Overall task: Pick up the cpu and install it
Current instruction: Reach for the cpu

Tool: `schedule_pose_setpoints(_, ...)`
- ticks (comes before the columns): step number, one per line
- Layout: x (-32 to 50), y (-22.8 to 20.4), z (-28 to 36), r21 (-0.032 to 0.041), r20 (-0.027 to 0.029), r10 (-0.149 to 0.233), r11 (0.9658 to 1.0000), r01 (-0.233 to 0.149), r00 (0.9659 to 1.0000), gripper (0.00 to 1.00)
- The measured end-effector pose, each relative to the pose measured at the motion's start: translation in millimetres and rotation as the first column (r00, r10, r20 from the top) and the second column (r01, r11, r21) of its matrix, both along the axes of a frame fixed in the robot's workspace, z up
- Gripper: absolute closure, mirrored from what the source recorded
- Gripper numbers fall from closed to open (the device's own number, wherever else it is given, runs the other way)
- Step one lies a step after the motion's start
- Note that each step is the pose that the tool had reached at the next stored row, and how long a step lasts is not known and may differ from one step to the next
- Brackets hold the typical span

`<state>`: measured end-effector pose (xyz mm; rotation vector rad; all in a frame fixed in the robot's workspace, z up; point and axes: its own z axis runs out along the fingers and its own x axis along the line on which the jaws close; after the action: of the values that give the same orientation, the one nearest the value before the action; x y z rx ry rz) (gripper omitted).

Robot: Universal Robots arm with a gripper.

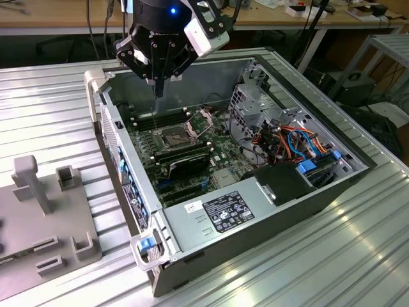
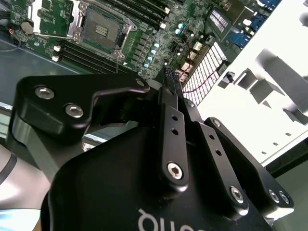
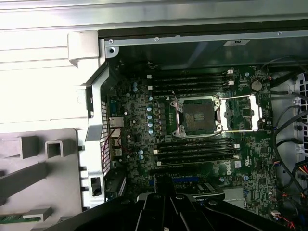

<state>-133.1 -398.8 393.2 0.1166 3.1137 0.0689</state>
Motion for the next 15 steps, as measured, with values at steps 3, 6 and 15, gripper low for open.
schedule_pose_setpoints(3,0.0,0.0,0.0,0.0,0.0,0.0,1.0,0.0,1.0,0.89)
schedule_pose_setpoints(6,-0.1,0.0,0.0,-0.0001,0.0,0.0,1.0,0.0,1.0,0.89)
schedule_pose_setpoints(15,-9.8,0.0,0.0,0.0,0.0,0.0,1.0,0.0,1.0,0.89)
